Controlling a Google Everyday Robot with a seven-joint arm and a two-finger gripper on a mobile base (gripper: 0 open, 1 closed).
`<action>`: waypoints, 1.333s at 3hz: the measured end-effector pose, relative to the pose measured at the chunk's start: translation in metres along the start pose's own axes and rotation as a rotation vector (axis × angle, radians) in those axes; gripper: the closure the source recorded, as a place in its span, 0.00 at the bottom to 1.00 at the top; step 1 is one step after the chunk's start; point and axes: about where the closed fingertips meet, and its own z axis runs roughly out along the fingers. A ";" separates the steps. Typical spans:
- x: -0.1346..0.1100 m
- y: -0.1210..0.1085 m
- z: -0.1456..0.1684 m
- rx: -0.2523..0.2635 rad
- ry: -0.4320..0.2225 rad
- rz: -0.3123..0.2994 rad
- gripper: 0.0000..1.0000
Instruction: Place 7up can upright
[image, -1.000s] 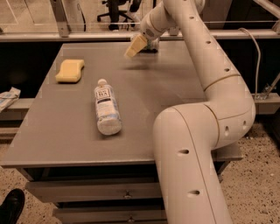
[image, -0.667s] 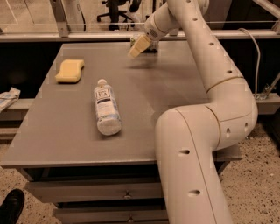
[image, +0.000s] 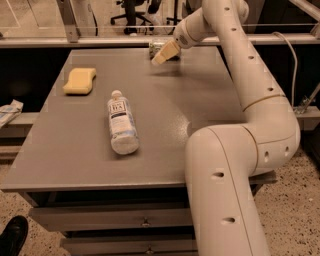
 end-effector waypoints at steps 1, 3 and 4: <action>-0.002 -0.012 -0.005 0.036 -0.037 0.010 0.00; 0.007 0.000 0.010 0.005 0.026 -0.020 0.02; 0.012 0.008 0.016 -0.018 0.058 -0.034 0.23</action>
Offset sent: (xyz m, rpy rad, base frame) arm 0.0056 -0.0092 0.0043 -0.0170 -0.0393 -0.0225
